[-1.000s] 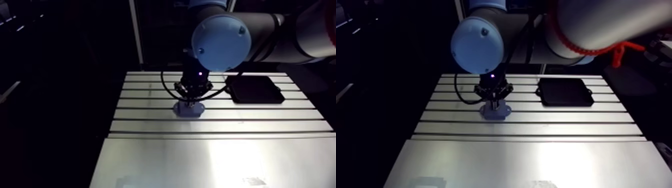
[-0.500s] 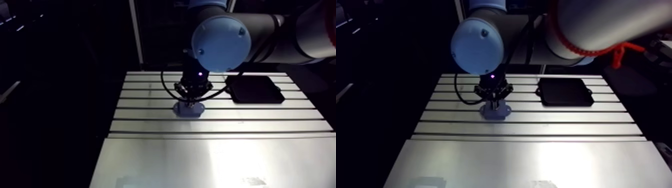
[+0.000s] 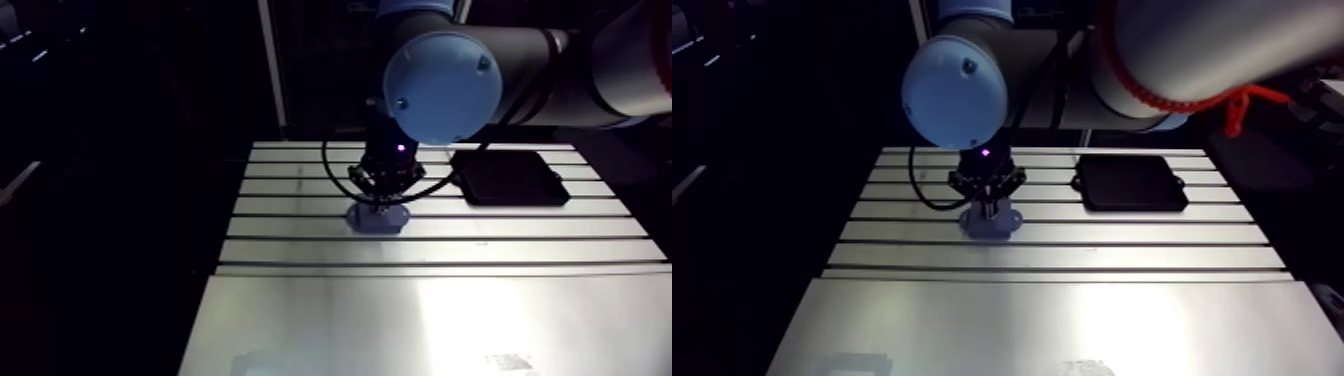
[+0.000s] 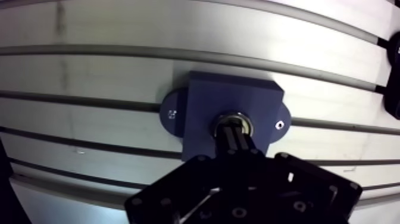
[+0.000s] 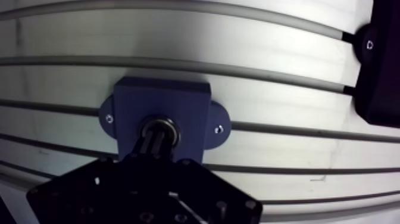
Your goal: Pick up the bearing and press it into the housing until flush.
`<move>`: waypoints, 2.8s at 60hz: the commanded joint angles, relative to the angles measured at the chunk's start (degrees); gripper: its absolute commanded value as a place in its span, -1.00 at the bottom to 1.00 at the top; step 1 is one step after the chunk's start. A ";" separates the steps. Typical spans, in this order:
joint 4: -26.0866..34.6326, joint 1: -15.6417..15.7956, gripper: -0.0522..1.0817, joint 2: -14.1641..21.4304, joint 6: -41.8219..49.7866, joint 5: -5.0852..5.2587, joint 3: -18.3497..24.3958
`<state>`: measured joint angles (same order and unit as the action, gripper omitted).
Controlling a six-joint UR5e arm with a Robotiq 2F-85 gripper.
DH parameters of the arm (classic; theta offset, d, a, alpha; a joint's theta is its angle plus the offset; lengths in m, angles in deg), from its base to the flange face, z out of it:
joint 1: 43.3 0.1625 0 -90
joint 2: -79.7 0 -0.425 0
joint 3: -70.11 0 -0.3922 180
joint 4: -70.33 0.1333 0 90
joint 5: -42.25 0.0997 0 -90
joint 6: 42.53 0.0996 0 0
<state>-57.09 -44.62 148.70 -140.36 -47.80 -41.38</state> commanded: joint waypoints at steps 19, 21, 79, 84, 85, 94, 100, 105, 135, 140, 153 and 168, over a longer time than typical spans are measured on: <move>0.01 0.09 0.99 -0.24 -0.21 0.01 -0.01; 0.01 0.09 0.99 -0.24 -0.21 0.01 -0.01; -0.07 0.09 0.99 -0.32 -0.22 -0.08 -0.18; -0.07 0.09 0.99 -0.32 -0.30 -0.08 -0.18; -0.07 0.09 0.99 -0.32 -0.30 -0.01 -0.18; -0.07 0.09 0.99 -0.32 -0.30 -0.08 -0.18; -0.07 0.09 0.99 -0.32 -0.30 -0.08 -0.18; -0.07 0.09 0.99 -0.32 -0.30 -0.08 -0.18; 0.45 0.17 0.99 0.71 -0.30 -0.01 0.08; 0.54 0.18 0.99 1.23 -0.30 -0.08 0.00; 0.72 0.25 0.99 2.56 -0.30 0.00 0.25; 3.57 0.26 0.74 4.12 -0.38 -0.08 1.42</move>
<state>-55.59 -44.39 151.55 -140.66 -47.87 -40.91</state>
